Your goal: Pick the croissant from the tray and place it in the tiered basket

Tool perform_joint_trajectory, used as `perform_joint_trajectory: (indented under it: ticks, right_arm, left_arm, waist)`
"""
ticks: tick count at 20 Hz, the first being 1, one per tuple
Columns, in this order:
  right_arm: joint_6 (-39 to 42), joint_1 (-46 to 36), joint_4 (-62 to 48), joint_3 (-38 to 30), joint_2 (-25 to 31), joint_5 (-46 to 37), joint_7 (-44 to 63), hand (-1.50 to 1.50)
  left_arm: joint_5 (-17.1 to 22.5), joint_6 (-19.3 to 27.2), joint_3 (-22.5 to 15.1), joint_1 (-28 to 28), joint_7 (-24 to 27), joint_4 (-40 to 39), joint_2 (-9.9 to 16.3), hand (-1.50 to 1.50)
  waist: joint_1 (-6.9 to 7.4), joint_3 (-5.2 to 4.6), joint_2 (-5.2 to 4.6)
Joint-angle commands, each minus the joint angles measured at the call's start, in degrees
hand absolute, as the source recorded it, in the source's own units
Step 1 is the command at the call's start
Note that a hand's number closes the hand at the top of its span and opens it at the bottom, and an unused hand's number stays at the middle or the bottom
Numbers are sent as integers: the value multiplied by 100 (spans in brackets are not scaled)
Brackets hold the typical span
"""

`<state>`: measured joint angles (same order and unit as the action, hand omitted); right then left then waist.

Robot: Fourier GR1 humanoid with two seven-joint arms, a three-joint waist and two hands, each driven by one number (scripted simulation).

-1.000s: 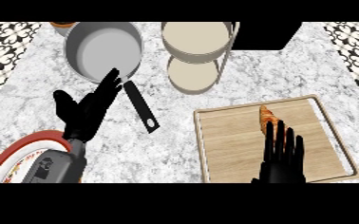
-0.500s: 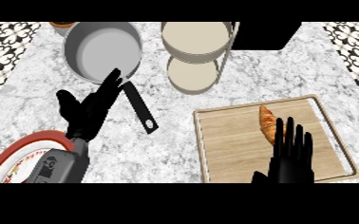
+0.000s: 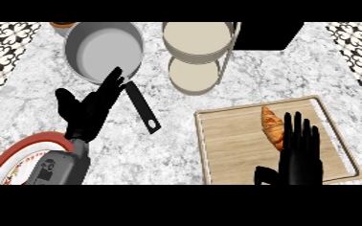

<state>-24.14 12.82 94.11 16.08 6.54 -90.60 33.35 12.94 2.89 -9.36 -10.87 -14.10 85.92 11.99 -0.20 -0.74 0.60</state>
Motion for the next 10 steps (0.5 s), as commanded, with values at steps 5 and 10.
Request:
perform_joint_trajectory:
  ticks: [5, 10]
  right_arm:
    - [50, -435, -388, -620, 389, 536, -376, -150]
    - [-767, -485, -1300, -742, 250, 598, -587, -150]
  left_arm:
    - [-137, -122, 70, 96, 161, -156, -167, 0]
    - [-358, 98, 40, -150, 132, -300, -433, 0]
  waist:
    - [15, 73, -59]
    - [10, 77, -64]
